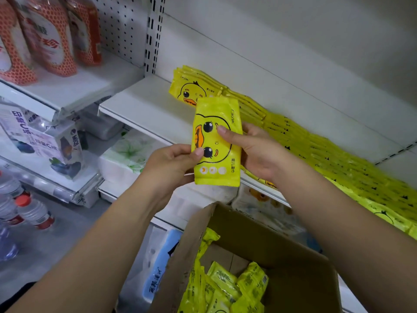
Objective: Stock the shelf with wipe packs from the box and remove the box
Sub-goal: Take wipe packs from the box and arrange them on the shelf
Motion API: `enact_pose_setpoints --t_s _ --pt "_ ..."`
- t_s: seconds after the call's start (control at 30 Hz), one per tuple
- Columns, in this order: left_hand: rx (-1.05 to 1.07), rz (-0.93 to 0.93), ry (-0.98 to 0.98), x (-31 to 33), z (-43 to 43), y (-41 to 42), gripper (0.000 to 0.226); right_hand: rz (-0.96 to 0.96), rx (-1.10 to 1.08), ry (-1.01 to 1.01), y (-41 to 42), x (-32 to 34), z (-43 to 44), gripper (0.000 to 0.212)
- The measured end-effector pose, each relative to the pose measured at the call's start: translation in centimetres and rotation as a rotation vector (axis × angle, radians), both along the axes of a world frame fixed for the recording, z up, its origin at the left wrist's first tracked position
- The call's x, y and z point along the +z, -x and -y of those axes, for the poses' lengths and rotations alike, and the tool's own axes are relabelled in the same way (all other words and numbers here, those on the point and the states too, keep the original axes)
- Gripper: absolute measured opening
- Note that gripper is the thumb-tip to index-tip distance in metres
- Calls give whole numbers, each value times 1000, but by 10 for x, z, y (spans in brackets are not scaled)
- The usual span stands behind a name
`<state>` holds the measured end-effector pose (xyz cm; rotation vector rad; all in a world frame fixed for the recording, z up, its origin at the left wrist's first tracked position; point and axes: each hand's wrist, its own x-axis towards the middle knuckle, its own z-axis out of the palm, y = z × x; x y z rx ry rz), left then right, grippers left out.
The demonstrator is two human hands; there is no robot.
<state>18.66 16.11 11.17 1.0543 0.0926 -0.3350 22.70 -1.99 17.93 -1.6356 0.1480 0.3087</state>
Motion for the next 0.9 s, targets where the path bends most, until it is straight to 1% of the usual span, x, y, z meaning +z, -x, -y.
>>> enact_pose_setpoints --t_s 0.03,0.1,0.17,0.2,0.23,0.3,0.37,0.4,0.43,0.5,0.57,0.63,0.73,0.8,0.9 --pt "55 -24 61 -2 -1 -3 18 6 21 33 -2 1 -3 58" --pt "142 -44 124 -4 -4 -10 17 62 88 196 -8 0 -9 38" --pt "220 -16 62 -6 -6 -18 17 121 124 308 -21 -1 -14 25" --pt "271 17 -23 -8 -7 -22 15 145 126 348 -28 -1 -17 24" --pt "333 57 -147 -11 -10 -26 14 172 123 390 -38 0 -21 23" --pt "454 138 -479 -19 -18 -35 18 230 127 483 -61 7 -29 21" --pt "504 214 -810 -25 -29 -43 28 297 123 585 -90 13 -38 22" --pt "503 263 -924 -27 -33 -46 31 341 112 645 -107 15 -42 25" --pt "500 313 -994 -29 -36 -49 34 388 100 725 -126 17 -47 27" --pt "483 395 -1085 -34 -41 -55 38 488 89 923 -161 20 -57 27" --pt "414 391 -1180 -39 -45 -62 48 526 100 1045 -193 18 -65 27" --pt "323 333 -1252 -42 -48 -69 54 529 125 1098 -221 9 -68 26" --pt "248 290 -1292 -44 -46 -78 61 538 181 1209 -251 -9 -67 33" --pt "201 259 -1279 -45 -42 -84 62 524 224 1296 -261 -20 -64 37" --pt "175 217 -1265 -47 -34 -93 61 505 270 1357 -266 -35 -52 40"
